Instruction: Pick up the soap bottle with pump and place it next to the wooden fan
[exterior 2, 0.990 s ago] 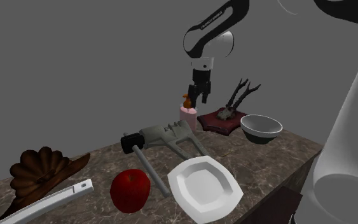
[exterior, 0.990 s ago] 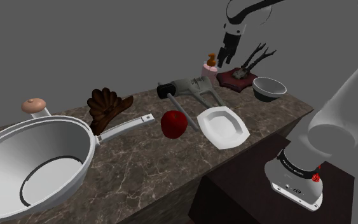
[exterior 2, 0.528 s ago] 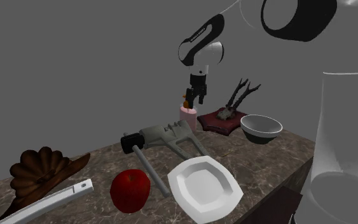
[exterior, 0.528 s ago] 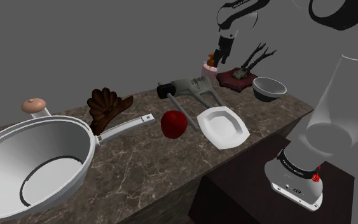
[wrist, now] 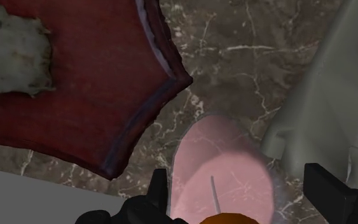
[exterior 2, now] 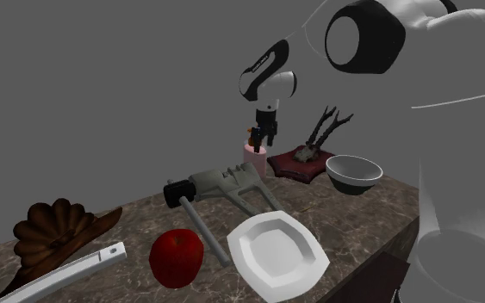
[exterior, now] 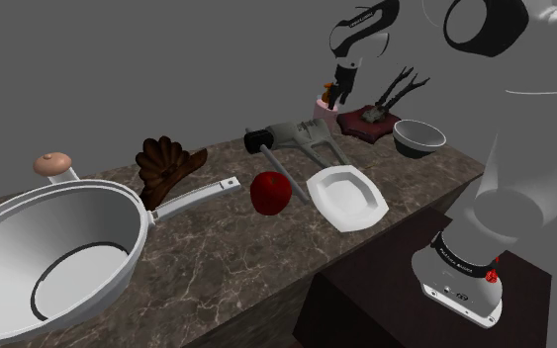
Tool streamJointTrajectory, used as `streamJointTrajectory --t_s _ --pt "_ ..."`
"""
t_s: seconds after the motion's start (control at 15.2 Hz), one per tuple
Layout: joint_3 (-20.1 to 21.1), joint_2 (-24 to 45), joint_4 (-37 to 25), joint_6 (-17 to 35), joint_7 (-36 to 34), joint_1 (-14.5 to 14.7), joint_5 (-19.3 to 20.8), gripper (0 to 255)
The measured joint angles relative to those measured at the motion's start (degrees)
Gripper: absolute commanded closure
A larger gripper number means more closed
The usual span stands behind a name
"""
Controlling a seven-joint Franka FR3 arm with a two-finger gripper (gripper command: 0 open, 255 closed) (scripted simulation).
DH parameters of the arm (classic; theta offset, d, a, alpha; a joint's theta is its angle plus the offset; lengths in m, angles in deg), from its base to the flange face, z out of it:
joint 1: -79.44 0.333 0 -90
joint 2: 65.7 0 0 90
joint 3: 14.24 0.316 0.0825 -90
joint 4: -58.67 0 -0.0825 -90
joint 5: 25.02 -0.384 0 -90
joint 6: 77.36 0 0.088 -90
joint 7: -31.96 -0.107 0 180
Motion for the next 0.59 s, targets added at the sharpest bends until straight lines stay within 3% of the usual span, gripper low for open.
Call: streamJointTrajectory --t_s 0.59 --pt "0.3 1.4 0.7 2.1 0.3 -0.1 -0.6 0"
